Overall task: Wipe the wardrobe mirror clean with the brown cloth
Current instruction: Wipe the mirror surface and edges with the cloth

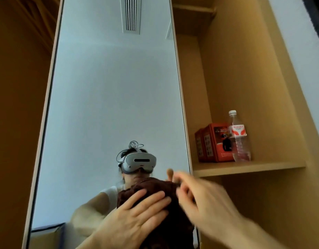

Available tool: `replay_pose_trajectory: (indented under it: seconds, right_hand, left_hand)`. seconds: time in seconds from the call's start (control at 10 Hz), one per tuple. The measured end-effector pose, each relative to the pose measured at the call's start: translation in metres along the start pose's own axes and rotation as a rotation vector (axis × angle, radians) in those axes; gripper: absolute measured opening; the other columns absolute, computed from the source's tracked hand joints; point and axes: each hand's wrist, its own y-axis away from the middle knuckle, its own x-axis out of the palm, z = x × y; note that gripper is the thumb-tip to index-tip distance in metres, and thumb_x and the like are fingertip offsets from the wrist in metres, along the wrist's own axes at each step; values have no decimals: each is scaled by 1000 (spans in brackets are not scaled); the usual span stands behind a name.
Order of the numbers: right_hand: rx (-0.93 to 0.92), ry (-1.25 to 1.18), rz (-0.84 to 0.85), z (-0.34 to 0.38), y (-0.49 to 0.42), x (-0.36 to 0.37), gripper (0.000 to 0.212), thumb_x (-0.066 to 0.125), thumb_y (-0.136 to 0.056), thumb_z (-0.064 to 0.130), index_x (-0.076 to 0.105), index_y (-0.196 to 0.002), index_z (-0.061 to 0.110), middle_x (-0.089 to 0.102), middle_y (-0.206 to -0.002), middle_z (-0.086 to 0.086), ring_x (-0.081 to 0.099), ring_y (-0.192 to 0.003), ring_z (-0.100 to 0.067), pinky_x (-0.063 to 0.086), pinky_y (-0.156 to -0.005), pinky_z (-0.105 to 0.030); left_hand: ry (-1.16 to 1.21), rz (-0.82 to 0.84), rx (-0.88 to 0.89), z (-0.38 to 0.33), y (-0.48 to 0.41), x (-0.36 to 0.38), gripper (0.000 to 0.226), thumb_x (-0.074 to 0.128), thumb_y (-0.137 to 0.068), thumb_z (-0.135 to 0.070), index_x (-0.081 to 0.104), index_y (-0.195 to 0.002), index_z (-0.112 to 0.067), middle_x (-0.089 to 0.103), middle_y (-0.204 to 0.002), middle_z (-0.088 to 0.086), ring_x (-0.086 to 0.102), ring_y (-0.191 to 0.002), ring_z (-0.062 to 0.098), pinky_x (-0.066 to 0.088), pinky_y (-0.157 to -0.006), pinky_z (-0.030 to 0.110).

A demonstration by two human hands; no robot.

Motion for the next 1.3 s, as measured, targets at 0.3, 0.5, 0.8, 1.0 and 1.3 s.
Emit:
replay_pose_trajectory:
  seconds: [0.3, 0.5, 0.8, 1.0, 1.3]
  right_hand:
    - [142, 331, 45, -6, -88, -14, 72, 38, -89, 16, -1, -150, 22, 62, -103, -4, 60, -88, -24, 49, -71, -38]
    - [143, 349, 27, -2, -89, -8, 75, 40, -88, 18, -3, -149, 21, 60, -109, -6, 61, -86, -25, 46, -66, -35]
    - [157, 472, 30, -4, -89, -5, 76, 41, -87, 16, -1, -150, 15, 62, -110, -6, 62, -86, -24, 40, -62, -33]
    - [128, 507, 45, 4, -86, 0, 74, 38, -88, 16, -2, -150, 10, 62, -104, -6, 62, -84, -24, 40, -60, -33]
    - [99, 544, 27, 4, -87, 2, 74, 40, -89, 18, 0, -150, 9, 62, -98, -4, 58, -73, -21, 35, -54, -31]
  left_hand:
    - [-51, -189, -163, -9, -3, 7, 51, 3, -102, -16, -15, -148, -4, -17, -156, 16, -4, -145, 26, 8, -114, 41]
    - [-124, -34, 90, 7, -1, 1, 49, 5, -102, -39, 44, -130, -26, 54, -135, -10, 47, -128, 9, 40, -104, 37]
    - [191, -239, -133, -9, -2, 6, 44, 14, -103, -14, 45, -133, -21, 36, -150, 1, 20, -144, 22, 15, -115, 42]
    - [261, -222, -128, -9, -2, 1, 44, 13, -102, -15, 48, -129, -21, 37, -150, 0, 24, -142, 18, 16, -115, 41]
    - [395, -163, -74, -7, -4, -10, 50, 36, -85, -31, 58, -129, -22, 38, -149, 1, 28, -141, 19, 26, -109, 42]
